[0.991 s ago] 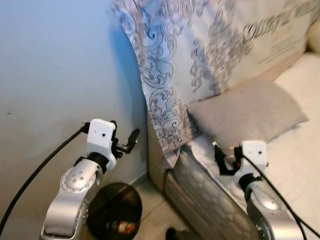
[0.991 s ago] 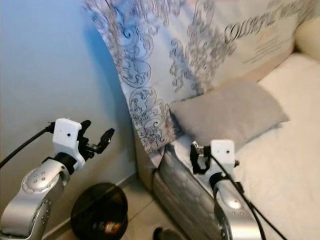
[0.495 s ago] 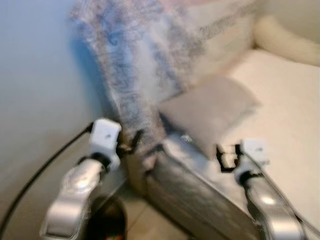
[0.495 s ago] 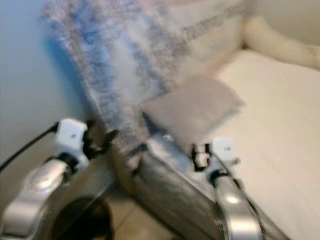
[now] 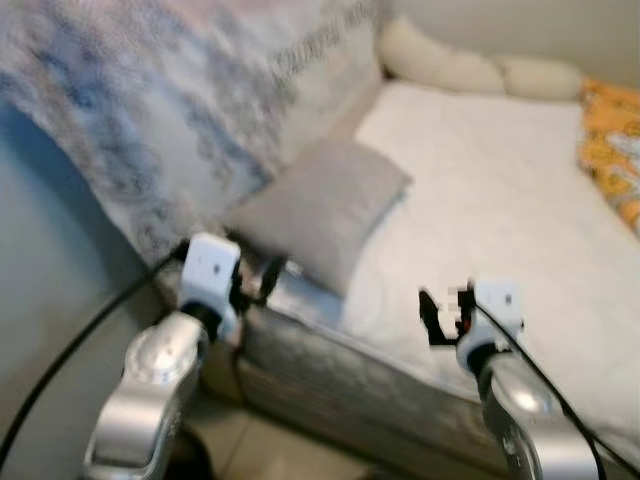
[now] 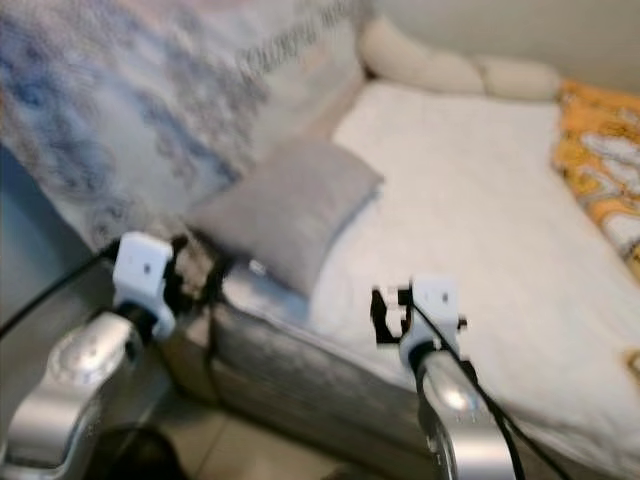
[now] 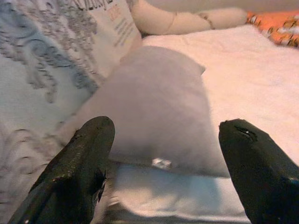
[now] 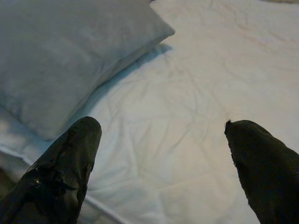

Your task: Clean up the room

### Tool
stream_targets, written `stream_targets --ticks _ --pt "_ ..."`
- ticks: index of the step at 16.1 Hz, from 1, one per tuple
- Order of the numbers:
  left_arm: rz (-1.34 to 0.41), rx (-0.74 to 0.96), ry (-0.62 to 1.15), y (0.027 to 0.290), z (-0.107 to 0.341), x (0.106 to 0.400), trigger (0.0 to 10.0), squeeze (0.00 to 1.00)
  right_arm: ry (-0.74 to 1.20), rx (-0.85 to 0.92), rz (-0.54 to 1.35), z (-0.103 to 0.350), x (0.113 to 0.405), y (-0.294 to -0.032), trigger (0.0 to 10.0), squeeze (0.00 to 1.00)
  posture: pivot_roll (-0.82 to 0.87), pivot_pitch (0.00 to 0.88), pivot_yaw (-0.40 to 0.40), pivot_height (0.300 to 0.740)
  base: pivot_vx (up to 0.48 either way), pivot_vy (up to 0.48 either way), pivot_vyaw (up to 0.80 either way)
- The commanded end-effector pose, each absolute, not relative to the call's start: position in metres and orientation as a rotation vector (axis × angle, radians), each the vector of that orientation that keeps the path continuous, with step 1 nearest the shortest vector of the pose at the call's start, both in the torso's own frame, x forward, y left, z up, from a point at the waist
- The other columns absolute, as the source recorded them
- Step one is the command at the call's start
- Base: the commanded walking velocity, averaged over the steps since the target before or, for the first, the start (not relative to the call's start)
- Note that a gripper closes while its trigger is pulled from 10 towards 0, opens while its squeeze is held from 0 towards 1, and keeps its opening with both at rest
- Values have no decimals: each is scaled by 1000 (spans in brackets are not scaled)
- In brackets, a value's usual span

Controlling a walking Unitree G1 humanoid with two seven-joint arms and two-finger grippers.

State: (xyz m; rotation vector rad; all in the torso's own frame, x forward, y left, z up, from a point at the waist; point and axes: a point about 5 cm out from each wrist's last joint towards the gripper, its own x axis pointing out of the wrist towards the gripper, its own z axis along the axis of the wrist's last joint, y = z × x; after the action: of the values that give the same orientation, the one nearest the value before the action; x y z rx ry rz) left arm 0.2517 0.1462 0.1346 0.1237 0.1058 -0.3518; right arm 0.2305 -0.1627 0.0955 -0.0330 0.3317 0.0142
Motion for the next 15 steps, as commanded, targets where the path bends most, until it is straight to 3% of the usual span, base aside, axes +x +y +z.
stream_targets --ticks 1,3,14,15 --pt "-350 122 105 144 135 253 10000 0 318 -46 12 100 235 -167 10000 0 -58 0 14 740 0 -480 -763" --pt "-336 107 102 144 135 253 10000 0 313 -46 34 101 238 -166 10000 0 -60 0 14 740 0 -480 -634" --pt "-331 117 100 145 135 254 10000 0 333 -68 114 96 239 -160 10000 0 -61 0 16 740 0 -480 0" --pt "-326 109 101 145 135 254 10000 0 333 -70 118 96 239 -160 10000 0 -60 0 16 740 0 0 0"
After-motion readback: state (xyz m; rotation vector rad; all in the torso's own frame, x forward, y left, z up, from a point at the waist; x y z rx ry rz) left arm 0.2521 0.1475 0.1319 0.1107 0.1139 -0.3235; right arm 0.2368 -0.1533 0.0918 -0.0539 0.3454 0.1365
